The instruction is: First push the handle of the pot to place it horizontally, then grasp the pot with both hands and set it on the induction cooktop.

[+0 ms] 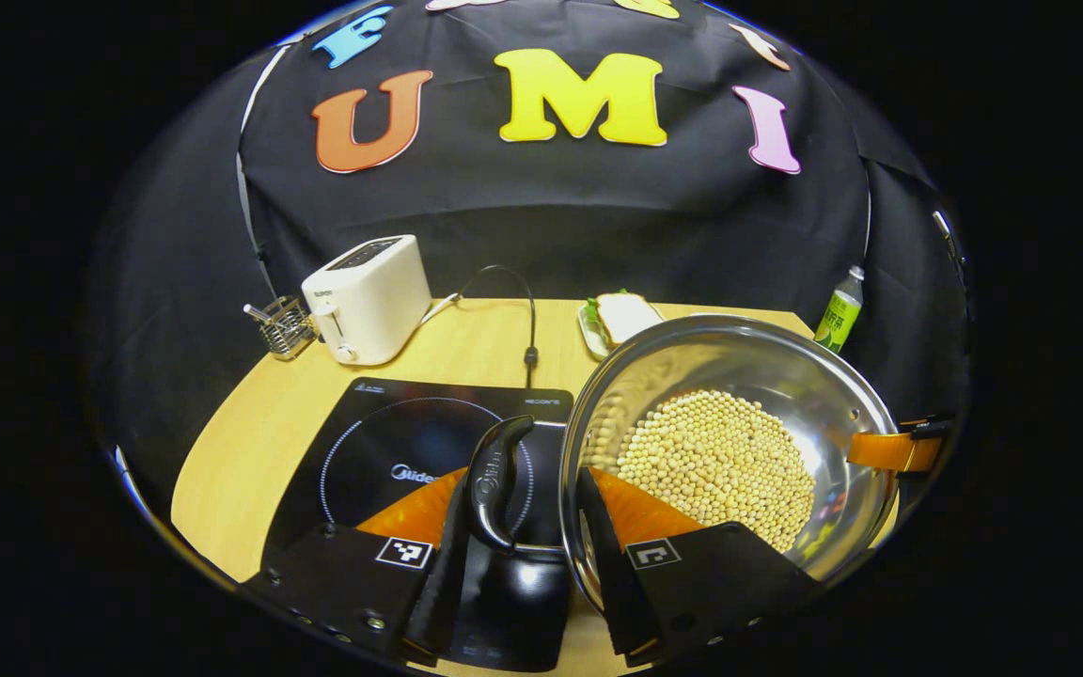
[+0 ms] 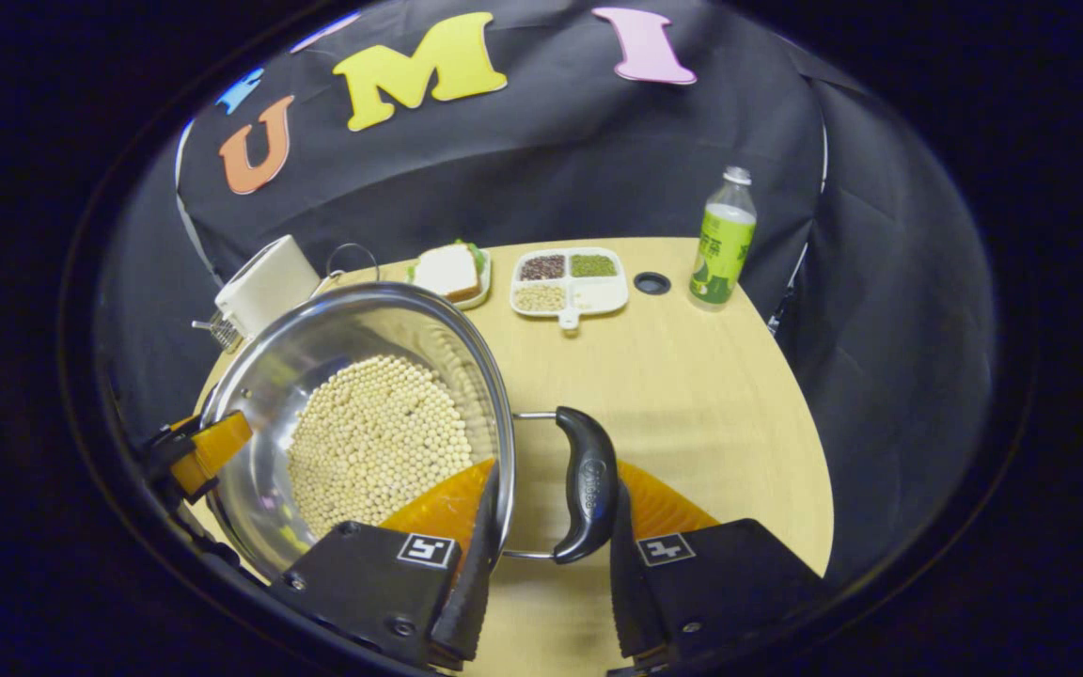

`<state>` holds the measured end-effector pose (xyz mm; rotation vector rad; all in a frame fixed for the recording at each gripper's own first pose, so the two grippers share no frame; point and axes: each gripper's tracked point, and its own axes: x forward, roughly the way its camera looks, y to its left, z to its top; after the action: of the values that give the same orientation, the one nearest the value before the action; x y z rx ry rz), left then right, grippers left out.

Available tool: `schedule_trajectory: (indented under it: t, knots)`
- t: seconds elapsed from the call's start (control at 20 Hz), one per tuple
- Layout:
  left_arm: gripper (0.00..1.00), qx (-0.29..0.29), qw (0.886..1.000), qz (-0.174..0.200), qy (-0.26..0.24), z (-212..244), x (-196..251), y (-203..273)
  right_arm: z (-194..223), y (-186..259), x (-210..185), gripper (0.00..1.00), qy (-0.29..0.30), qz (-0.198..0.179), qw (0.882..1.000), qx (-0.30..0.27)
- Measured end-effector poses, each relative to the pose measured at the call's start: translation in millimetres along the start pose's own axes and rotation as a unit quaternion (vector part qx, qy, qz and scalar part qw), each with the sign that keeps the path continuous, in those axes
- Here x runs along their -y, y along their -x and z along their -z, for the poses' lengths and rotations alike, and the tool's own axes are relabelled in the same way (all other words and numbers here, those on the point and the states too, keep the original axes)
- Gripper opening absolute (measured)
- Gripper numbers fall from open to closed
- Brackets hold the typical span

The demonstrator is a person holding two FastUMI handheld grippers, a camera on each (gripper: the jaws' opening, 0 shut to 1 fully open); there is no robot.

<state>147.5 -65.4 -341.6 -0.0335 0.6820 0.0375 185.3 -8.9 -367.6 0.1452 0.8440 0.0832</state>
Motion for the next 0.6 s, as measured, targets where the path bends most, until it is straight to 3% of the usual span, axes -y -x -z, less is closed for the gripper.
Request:
schedule_trajectory:
  t: [0.6]
  knots:
    - [0.6,0.004,0.999,-0.033,0.008,-14,-108,8,3,-1,-112,0.54,-0.002,-0.022,1.0,0.001]
